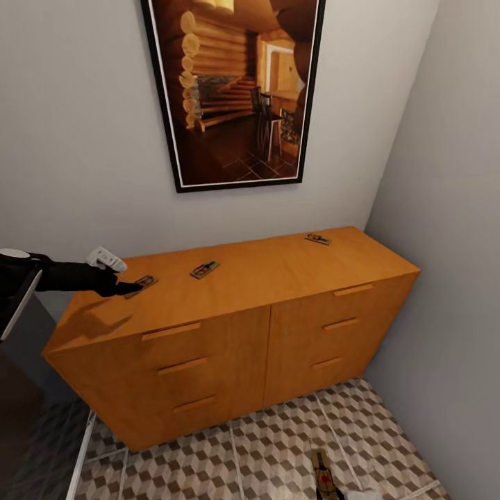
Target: Take the four mousetraps from the cabinet in the bathroom and place them on the bathroom floor. Make sure all four end up on the same floor surface, and ensure that at least two of them are either under or directly next to the same bathroom sink.
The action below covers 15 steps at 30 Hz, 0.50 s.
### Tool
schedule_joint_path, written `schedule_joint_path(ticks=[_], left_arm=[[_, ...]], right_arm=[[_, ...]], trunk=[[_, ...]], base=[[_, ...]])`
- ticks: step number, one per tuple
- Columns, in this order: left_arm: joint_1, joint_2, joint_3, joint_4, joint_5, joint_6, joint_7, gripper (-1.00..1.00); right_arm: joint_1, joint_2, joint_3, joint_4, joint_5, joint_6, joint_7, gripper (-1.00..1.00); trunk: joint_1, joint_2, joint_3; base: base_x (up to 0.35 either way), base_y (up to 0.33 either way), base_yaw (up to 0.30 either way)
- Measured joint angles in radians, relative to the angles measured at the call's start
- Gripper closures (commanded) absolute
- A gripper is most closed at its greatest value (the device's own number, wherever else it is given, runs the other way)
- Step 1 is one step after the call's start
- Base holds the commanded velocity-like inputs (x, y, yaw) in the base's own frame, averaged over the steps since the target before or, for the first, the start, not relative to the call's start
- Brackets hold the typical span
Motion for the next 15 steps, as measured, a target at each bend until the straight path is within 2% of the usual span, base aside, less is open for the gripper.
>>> schedule_joint_path(ticks=[2, 5, 15], left_arm=[[0.0, 0.0, 0.0, 0.001, 0.0, 0.0, 0.0, -1.0], [0.0, 0.0, -0.001, 0.001, 0.0, 0.0, 0.0, -1.0], [0.0, 0.001, -0.003, 0.002, 0.0, 0.0, -0.002, -1.0]], right_arm=[[0.022, -0.001, -0.001, 0.0, -0.001, 0.076, 0.0, 1.0], [0.055, -0.005, -0.002, -0.001, -0.003, 0.142, 0.0, 1.0], [0.075, -0.014, -0.003, 0.0, -0.005, 0.181, -0.001, 1.0]], trunk=[[0.0, 0.0, 0.0], [0.0, 0.0, 0.0], [0.0, 0.0, 0.0]], base=[[0.023, 0.0, 0.0], [0.01, 0.0, 0.0], [0.002, 0.0, 0.0]])
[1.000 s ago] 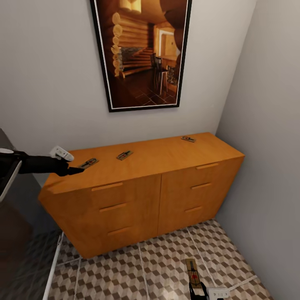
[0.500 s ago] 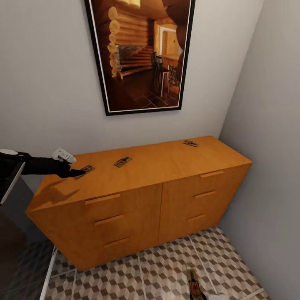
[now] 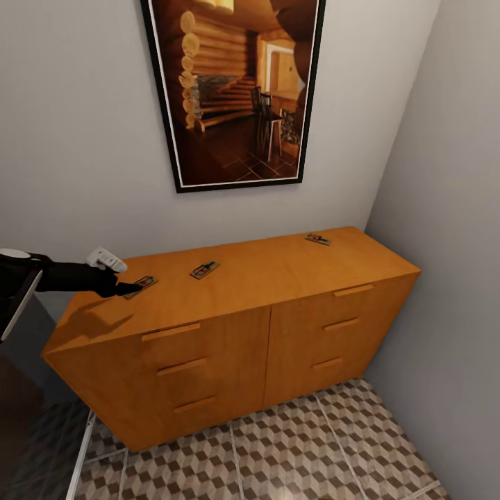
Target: Take the four mousetraps from the cabinet in the bathroom and place them on the bathroom floor. Make sure all four end up on the same floor surface, and ensure that at least two of them are either under or directly next to the same bathroom sink.
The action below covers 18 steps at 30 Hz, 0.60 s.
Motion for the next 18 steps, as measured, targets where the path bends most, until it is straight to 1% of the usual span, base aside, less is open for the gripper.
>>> schedule_joint_path(ticks=[2, 6, 9, 11, 16, 18], left_arm=[[0.0, 0.001, 0.0, 0.002, 0.001, 0.0, -0.001, -1.0], [0.0, 0.016, 0.001, 0.005, 0.002, 0.0, -0.017, -1.0], [0.0, 0.02, 0.004, 0.006, 0.002, -0.001, -0.056, -1.0], [0.0, 0.025, 0.008, 0.009, 0.001, -0.002, -0.095, -1.0], [0.0, 0.049, 0.01, 0.011, 0.002, -0.003, -0.123, -1.0], [-0.001, 0.053, 0.01, 0.011, 0.003, -0.003, -0.126, -1.0]], right_arm=[[0.0, 0.0, 0.0, 0.0, 0.0, 0.002, 0.0, 1.0], [0.001, 0.001, 0.0, 0.0, 0.0, 0.003, 0.0, 1.0], [0.001, 0.001, 0.001, 0.0, 0.0, 0.003, 0.001, 1.0], [0.001, 0.002, 0.001, 0.0, 0.0, 0.003, 0.001, 1.0], [0.001, 0.004, 0.001, 0.0, 0.0, 0.003, 0.001, 1.0], [0.001, 0.004, 0.001, 0.0, 0.0, 0.003, 0.001, 1.0]], trunk=[[0.0, 0.0, 0.0], [0.0, 0.0, 0.0], [0.0, 0.0, 0.0], [0.0, 0.0, 0.0], [0.0, 0.0, 0.0], [0.0, 0.0, 0.0]], base=[[0.0, 0.0, 0.0], [0.0, 0.0, 0.0], [0.0, 0.0, 0.0], [0.0, 0.0, 0.0], [0.0, 0.0, 0.0], [0.0, 0.0, 0.0]])
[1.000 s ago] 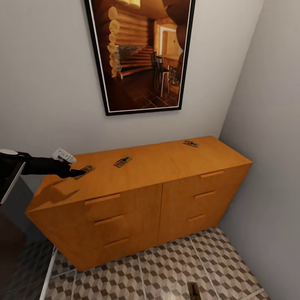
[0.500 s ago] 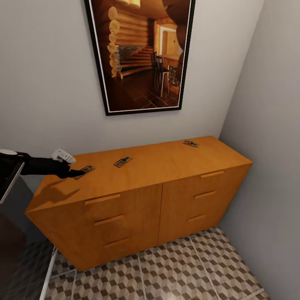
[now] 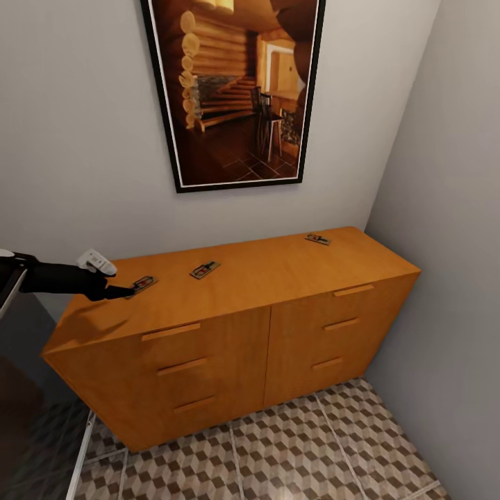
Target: Take the four mousetraps from the cabinet in the bathroom and place them on the bathroom floor. Make sure all four end up on the same floor surface, and ensure that at least two of them are either under or directly next to the same bathroom sink.
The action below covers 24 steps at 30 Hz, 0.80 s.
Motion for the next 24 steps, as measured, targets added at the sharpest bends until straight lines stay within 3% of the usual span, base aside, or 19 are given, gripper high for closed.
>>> schedule_joint_path(ticks=[10, 19, 24], left_arm=[[0.0, 0.005, 0.056, 0.021, 0.005, -0.001, -0.038, -1.0], [0.0, 0.0, 0.062, 0.027, 0.002, -0.003, -0.056, -1.0], [0.001, -0.003, 0.062, 0.029, 0.0, -0.003, -0.056, -1.0]], right_arm=[[0.0, 0.003, 0.0, 0.0, 0.0, 0.0, 0.0, 1.0], [0.0, 0.003, 0.0, 0.0, 0.0, 0.0, 0.003, 1.0], [0.0, 0.003, 0.0, 0.0, 0.0, 0.0, 0.006, 1.0]], trunk=[[0.0, 0.0, 0.0], [0.0, 0.0, 0.0], [0.0, 0.0, 0.0]], base=[[0.0, 0.0, 0.0], [0.014, 0.0, 0.0], [0.213, 0.0, 0.0]])
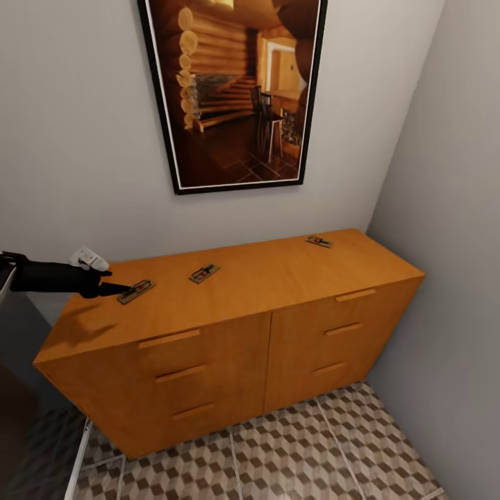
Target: Take the four mousetraps from the cabinet in the bathroom and place them on the bathroom floor. Make sure all four end up on the same floor surface, and ensure that at least two of them are either under or directly next to the same bathroom sink.
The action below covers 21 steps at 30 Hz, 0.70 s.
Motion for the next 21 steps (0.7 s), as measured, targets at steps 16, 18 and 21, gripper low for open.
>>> schedule_joint_path(ticks=[16, 18, 21], left_arm=[[0.0, -0.011, -0.003, 0.003, -0.002, -0.001, 0.001, -1.0], [0.0, -0.011, -0.003, 0.004, -0.002, -0.001, 0.001, -1.0], [-0.001, -0.011, -0.003, 0.023, -0.002, -0.001, 0.001, -1.0]], right_arm=[[0.0, 0.001, 0.0, 0.0, 0.0, 0.0, 0.002, 1.0], [0.0, 0.001, 0.0, 0.0, 0.0, 0.0, 0.002, 1.0], [0.0, 0.002, 0.0, 0.0, 0.0, 0.0, 0.002, 1.0]], trunk=[[0.0, 0.0, 0.0], [0.0, 0.0, 0.0], [0.0, 0.0, 0.0]], base=[[0.141, 0.0, 0.0], [0.007, 0.0, 0.0], [0.002, 0.0, 0.0]])
